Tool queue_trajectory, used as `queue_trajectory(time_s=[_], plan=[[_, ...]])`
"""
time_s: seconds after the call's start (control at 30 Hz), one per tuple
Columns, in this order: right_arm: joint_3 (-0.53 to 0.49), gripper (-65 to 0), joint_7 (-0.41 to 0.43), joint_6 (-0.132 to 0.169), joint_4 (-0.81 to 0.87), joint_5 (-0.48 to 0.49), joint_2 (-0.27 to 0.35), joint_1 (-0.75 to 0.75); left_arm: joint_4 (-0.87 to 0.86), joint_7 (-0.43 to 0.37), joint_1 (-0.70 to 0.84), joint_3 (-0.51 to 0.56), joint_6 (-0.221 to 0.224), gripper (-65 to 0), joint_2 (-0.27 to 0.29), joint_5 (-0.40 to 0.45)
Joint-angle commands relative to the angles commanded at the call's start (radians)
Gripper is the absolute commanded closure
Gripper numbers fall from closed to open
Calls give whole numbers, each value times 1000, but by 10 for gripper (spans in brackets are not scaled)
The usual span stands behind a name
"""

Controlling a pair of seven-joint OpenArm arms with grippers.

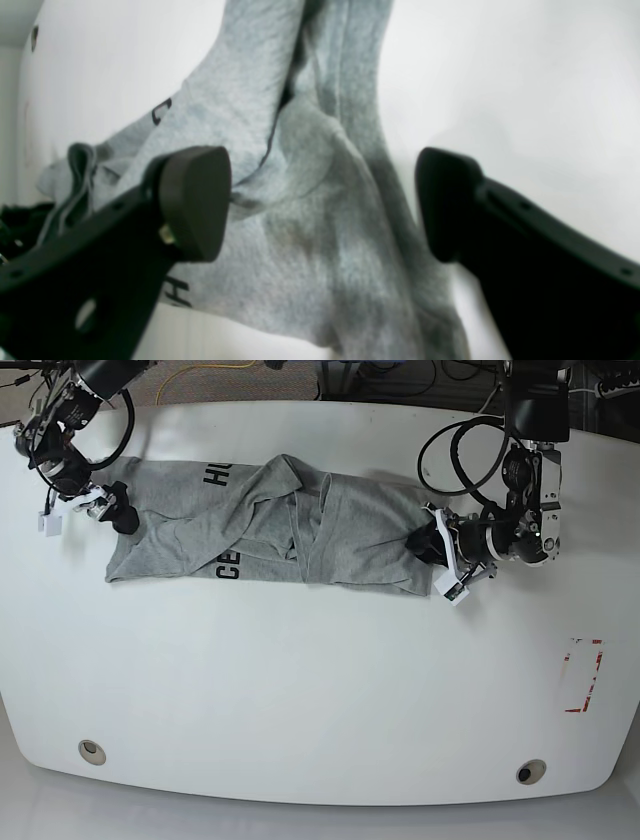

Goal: Layout the t-shirt on the table in an organized manner, then fold the t-shirt properly
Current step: 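Hold the folded end down with the left gripper and adjust the right gripper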

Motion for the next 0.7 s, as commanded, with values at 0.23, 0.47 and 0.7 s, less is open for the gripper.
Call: queue_trajectory(time_s=[0.23,0.47,0.7], plan=[[-77,-553,9,0,0,0,-35,-11,0,0,0,0,0,-132,0,0],[-138,-553,75,0,0,0,-71,-20,0,0,0,0,0,-132,0,0],[-161,-553,81,0,0,0,-63,-29,0,0,0,0,0,-132,0,0]])
